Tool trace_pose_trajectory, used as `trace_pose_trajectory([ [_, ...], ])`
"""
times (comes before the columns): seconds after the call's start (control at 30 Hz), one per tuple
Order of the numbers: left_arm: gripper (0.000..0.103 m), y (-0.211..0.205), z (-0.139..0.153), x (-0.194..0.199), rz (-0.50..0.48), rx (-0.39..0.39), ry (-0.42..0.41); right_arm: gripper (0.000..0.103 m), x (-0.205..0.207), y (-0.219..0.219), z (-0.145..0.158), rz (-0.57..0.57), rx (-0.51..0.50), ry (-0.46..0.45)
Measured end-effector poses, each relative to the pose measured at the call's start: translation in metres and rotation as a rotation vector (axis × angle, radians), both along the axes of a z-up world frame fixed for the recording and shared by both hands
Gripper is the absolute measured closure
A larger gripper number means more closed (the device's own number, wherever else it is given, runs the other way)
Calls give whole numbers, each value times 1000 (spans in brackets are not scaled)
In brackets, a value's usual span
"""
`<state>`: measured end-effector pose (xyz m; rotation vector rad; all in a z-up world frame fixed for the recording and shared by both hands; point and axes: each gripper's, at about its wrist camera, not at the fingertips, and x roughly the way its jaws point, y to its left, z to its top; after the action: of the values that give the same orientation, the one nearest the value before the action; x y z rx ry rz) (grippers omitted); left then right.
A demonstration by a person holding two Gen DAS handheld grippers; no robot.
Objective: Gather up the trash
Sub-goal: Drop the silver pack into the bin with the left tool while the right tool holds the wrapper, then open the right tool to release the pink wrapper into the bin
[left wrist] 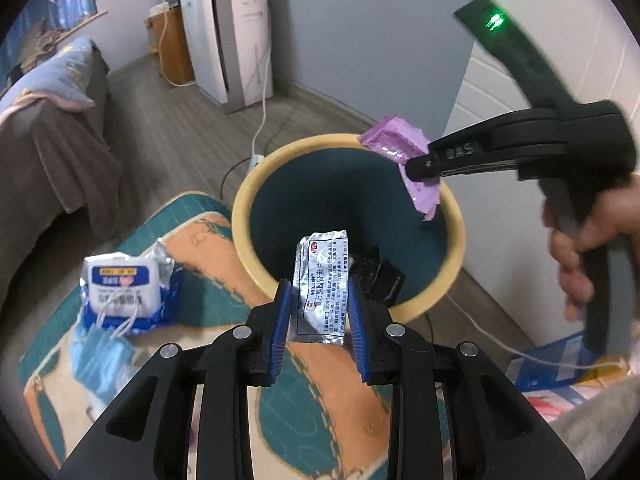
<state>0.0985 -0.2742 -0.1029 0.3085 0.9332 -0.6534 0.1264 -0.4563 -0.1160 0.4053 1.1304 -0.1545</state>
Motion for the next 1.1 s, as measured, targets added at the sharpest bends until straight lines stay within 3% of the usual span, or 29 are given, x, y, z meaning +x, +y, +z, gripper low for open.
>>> trace_pose_trajectory([
  [0.23, 74, -15, -14, 23, 15, 21, 25, 93, 1, -2, 2, -7, -1, -8],
  [0.5, 71, -21, 6, 28, -8, -9, -97, 91, 2, -1, 8, -17, 16, -47],
  [0.53, 69, -21, 9, 28, -8, -12, -108, 87, 2, 0, 10, -20, 17, -56],
  [0.6, 54, -20, 11, 28, -3, -27, -114, 76, 2, 1, 13, -21, 10, -66],
  [0.73, 40, -12, 12, 26, 11, -35, -112, 59, 4, 5, 12, -17, 3, -60],
  [0.8, 23, -5, 13, 24, 28, -33, -116, 49, 4, 6, 13, -21, 4, -62],
  [0.93, 13, 12, 21, 25, 78, -46, -117, 24, 6, 13, 19, -19, 2, -76],
  [1.1, 10, 51, 38, 24, 152, -57, -95, 11, 11, 33, 29, 4, 11, -98],
])
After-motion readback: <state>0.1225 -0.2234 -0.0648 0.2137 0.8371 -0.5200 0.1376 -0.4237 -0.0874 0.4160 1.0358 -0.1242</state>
